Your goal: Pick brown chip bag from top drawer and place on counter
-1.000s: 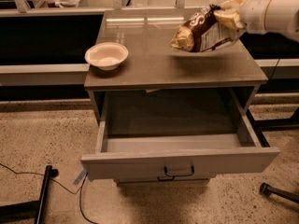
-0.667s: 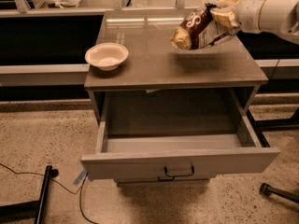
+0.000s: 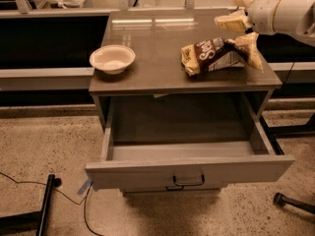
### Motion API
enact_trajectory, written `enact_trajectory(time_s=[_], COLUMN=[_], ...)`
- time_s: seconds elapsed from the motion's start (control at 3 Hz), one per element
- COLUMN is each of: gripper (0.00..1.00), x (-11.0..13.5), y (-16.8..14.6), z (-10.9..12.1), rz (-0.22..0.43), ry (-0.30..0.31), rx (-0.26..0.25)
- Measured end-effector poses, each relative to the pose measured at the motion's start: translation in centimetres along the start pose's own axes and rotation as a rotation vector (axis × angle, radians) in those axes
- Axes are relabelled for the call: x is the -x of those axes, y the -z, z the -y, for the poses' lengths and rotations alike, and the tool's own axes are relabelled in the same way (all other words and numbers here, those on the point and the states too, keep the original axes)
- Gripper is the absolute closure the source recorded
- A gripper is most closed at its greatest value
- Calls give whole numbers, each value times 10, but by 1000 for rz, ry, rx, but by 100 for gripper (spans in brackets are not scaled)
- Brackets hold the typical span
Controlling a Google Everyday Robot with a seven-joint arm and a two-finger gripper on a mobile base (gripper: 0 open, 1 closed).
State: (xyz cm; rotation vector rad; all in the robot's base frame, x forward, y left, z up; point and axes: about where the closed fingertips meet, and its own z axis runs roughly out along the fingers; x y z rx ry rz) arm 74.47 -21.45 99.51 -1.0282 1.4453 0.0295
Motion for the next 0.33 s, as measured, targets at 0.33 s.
enact_trajectory(time_s=[0.33], gripper=[0], x=[1], y=[-2], z=[-2], rz=[2], ry=[0], rx=[4])
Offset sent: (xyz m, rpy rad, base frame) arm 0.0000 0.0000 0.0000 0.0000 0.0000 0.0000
